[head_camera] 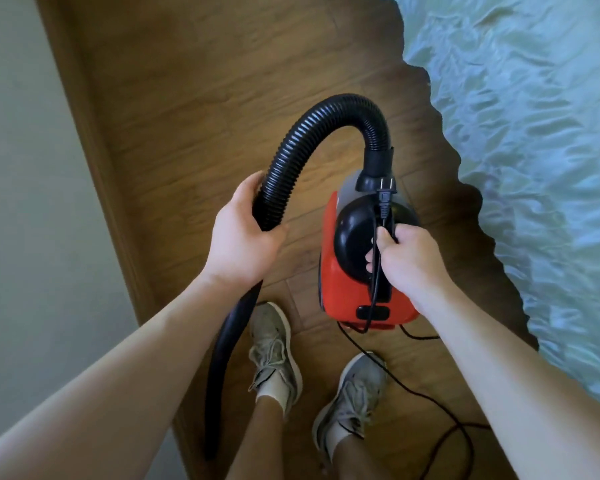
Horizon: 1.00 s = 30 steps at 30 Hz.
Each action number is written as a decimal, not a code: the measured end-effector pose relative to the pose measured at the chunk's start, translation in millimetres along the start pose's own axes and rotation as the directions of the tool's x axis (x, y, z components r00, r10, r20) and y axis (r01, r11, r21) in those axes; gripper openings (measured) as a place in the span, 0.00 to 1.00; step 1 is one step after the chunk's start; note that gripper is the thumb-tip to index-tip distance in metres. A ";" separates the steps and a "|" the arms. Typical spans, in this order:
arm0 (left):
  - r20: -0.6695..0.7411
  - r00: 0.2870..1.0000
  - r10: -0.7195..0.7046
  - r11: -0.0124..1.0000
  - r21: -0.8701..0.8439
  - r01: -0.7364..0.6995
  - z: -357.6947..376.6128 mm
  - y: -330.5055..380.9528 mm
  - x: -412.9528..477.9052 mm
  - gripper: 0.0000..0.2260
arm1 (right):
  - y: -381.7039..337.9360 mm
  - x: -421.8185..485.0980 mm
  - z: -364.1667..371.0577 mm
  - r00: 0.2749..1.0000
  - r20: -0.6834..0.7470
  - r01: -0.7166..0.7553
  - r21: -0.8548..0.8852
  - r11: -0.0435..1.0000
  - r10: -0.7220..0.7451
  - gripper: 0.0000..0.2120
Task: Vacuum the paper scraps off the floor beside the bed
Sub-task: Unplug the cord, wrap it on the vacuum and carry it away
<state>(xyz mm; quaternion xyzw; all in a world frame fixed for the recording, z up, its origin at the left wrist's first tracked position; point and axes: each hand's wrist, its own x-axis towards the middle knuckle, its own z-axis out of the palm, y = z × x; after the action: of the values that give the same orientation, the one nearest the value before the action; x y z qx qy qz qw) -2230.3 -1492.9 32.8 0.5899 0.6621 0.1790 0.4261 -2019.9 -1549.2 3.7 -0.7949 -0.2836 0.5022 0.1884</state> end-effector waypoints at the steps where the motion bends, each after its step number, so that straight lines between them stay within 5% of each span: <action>1: -0.009 1.000 -0.004 1.000 -0.025 0.003 -2.8 1.8 -6.3 0.30 | -4.3 -5.1 -2.2 1.000 -0.001 0.011 -0.001 1.000 -0.011 0.14; 14: -0.039 0.997 0.070 0.941 -0.330 -0.079 -46.6 26.9 -59.9 0.24 | -58.4 -67.0 -14.6 0.991 -0.029 0.132 0.025 0.991 -0.132 0.13; 30: 0.007 0.969 0.248 0.905 -0.357 -0.230 -167.0 143.3 -84.8 0.30 | -185.7 -181.6 -60.6 0.953 -0.125 0.288 0.077 0.955 -0.277 0.14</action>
<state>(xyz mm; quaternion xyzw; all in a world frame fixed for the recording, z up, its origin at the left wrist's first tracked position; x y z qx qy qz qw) -2274.7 -1493.3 264.4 0.5848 0.5305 0.3304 0.5170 -2074.5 -1523.7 263.5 -0.7634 -0.3594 0.4371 0.3113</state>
